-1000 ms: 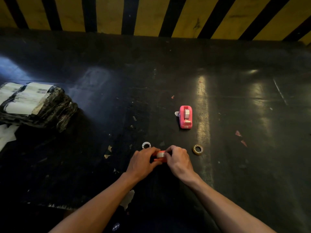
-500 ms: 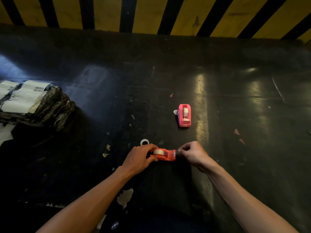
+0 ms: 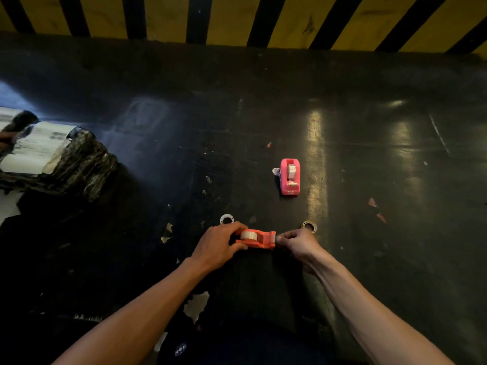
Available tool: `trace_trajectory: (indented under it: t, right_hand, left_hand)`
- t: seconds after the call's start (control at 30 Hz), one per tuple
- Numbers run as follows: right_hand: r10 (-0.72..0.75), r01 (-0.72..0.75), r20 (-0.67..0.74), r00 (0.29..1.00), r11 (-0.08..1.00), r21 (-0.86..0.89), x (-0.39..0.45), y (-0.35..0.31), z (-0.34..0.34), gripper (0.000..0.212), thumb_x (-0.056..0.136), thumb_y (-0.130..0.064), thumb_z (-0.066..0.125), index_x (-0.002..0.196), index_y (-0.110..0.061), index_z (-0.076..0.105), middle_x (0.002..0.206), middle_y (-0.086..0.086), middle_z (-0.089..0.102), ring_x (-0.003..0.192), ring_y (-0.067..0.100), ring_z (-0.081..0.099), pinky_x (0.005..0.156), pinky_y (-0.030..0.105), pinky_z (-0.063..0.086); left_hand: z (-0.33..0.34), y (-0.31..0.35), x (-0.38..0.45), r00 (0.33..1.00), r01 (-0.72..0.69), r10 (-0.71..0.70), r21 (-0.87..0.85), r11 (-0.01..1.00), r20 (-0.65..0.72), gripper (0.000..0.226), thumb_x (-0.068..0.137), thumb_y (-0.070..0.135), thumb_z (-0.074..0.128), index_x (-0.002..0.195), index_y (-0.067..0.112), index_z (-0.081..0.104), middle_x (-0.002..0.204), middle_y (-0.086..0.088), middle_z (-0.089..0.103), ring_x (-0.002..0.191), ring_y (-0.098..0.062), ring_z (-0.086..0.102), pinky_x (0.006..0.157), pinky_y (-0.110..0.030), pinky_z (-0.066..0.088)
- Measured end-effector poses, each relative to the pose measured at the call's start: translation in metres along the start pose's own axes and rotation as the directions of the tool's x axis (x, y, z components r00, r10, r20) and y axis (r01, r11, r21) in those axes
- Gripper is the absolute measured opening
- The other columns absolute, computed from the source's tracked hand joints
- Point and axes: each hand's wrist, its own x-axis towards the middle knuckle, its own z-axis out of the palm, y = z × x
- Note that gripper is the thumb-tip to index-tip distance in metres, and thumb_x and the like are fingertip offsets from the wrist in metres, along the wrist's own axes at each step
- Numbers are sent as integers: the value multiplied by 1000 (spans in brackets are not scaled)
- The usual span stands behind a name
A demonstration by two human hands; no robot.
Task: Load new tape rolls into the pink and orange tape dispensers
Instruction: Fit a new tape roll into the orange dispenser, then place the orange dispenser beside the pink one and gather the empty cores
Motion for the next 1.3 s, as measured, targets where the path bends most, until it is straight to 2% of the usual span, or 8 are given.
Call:
trace_trajectory:
  t: [0.3,0.47,0.63,0.77,0.87,0.93,1.07,1.3]
  right_hand:
    - [-42,36,-79,996,996,-78,-1,5,10,8,89,-17,71,90,-12,77,71,5,72,53,11,62,45,22,47]
    - [-277,227,-231,933,948,-222,1,3,3,22,99,-11,52,112,-13,69,107,7,71,94,18,66,88,34,53]
    - [-640,577,20,768,678,-455,-9,-8,6,45,93,-29,64,134,-15,56,134,5,60,125,21,53,105,34,40]
    - [-537,596,360,763,368,-714,-8,-16,27,81,82,-45,71,150,-27,31,150,0,43,137,24,39,107,44,37]
    - [-510,560,394,765,225,-797,-6,-23,41,68,86,-40,65,146,-24,37,143,4,48,129,27,46,102,44,39]
    - [-497,539,361,789,277,-796,-4,-28,41,54,86,-38,64,135,-22,50,130,4,55,119,27,54,96,42,45]
    - [-440,419,143,887,634,-650,5,-48,28,51,79,-38,72,123,-19,53,119,7,60,107,28,61,89,43,52]
    - [-510,392,-110,853,765,-511,50,-110,20,71,84,-36,75,142,-19,36,135,14,54,118,33,58,91,42,50]
  left_hand:
    - [4,-2,-1,1000,18,-18,-2,1000,-17,55,88,30,73,140,26,54,137,2,64,125,-15,59,107,-35,47]
    - [1,-12,-10,998,-12,11,8,1000,66,72,93,13,59,154,35,31,159,3,41,144,-16,42,118,-41,39]
    - [-10,-27,-23,982,-7,-7,-75,997,-189,62,92,0,52,149,23,44,148,-2,54,130,-15,56,111,-36,46]
    - [-10,-57,-3,899,203,-229,-108,973,-374,60,100,12,51,156,17,30,162,-8,34,150,-23,30,123,-41,26]
    - [-9,-74,11,874,374,-375,-64,925,-308,62,105,27,42,160,19,15,168,-8,15,156,-25,8,127,-46,11]
    - [-6,-82,16,879,407,-382,31,913,-286,61,106,33,37,160,18,13,169,-9,9,156,-25,3,127,-46,5]
    - [5,-85,19,883,424,-353,205,882,-310,61,105,39,32,159,18,12,169,-8,6,156,-25,0,127,-47,4]
    - [12,-84,18,869,436,-335,242,867,-365,62,103,41,30,159,17,15,169,-9,10,156,-23,4,127,-47,7]
